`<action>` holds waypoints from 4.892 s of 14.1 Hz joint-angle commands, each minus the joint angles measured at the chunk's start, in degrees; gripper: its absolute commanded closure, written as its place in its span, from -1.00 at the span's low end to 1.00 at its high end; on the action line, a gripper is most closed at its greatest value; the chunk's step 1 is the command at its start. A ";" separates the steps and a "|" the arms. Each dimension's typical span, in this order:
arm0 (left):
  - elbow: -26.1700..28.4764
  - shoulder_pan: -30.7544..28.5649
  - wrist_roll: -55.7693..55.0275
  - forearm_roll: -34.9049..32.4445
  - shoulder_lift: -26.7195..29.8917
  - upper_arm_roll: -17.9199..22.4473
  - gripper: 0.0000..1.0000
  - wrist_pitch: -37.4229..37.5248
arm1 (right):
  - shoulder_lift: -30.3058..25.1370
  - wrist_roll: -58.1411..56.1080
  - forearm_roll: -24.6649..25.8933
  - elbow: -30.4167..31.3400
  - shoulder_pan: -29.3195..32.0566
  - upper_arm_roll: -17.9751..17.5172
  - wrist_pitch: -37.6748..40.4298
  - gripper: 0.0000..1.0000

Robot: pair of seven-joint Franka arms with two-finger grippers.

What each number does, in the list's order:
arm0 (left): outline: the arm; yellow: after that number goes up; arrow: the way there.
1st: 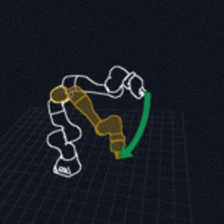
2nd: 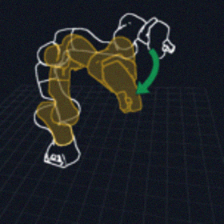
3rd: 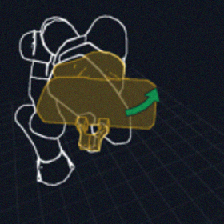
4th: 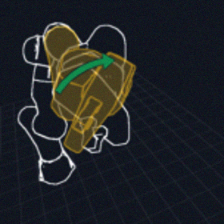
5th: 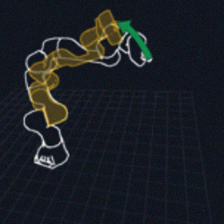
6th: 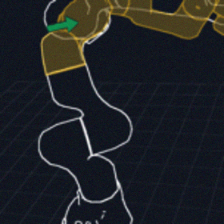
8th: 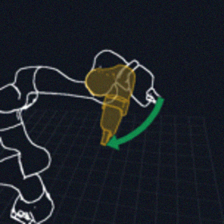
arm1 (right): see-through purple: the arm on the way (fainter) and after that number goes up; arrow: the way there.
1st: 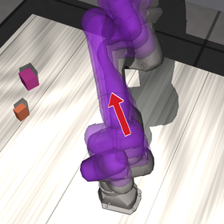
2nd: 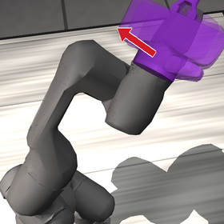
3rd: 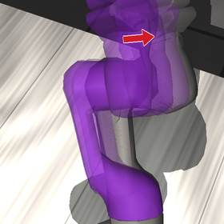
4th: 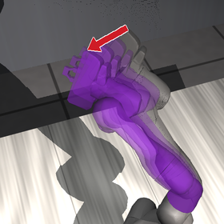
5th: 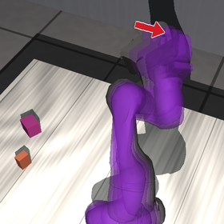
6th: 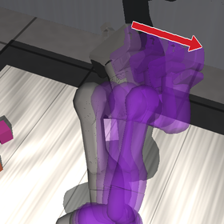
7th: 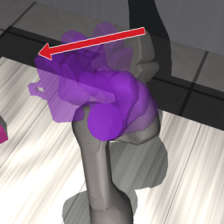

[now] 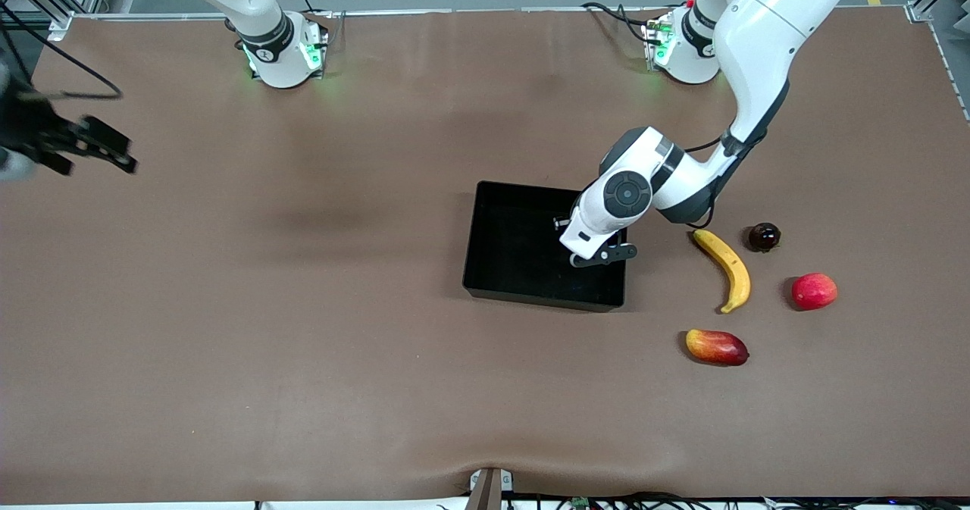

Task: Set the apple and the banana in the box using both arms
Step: 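Lower the apple into the box and open the left gripper, then move the left gripper to the yellow banana and grasp it, then lift the banana with the left gripper and carry it over the box, then lower the banana into the box and open the left gripper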

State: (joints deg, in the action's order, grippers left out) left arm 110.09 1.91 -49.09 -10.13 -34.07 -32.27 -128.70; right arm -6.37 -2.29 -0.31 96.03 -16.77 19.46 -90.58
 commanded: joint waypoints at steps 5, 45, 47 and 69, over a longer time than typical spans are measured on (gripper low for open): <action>-12.21 -1.29 -1.36 -2.27 6.73 0.19 -1.00 17.27 | -2.77 -2.89 0.49 -1.02 4.02 0.05 4.54 -1.00; -3.53 -31.97 8.66 -17.74 11.92 -20.35 1.00 14.41 | 1.63 -2.63 0.48 -7.18 19.31 -16.56 5.32 -1.00; -9.59 -30.22 8.57 -13.81 10.34 -22.65 1.00 17.68 | 1.63 -2.54 0.48 -7.18 19.31 -16.47 5.23 -1.00; -31.95 17.60 -10.94 -10.18 -13.03 3.18 1.00 19.18 | 1.63 -2.28 0.31 -7.09 19.14 -16.74 5.32 -1.00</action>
State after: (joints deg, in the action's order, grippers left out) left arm 79.74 18.80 -60.66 -20.81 -45.20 -29.53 -110.78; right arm -5.29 -4.75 -0.25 90.07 1.09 3.56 -85.78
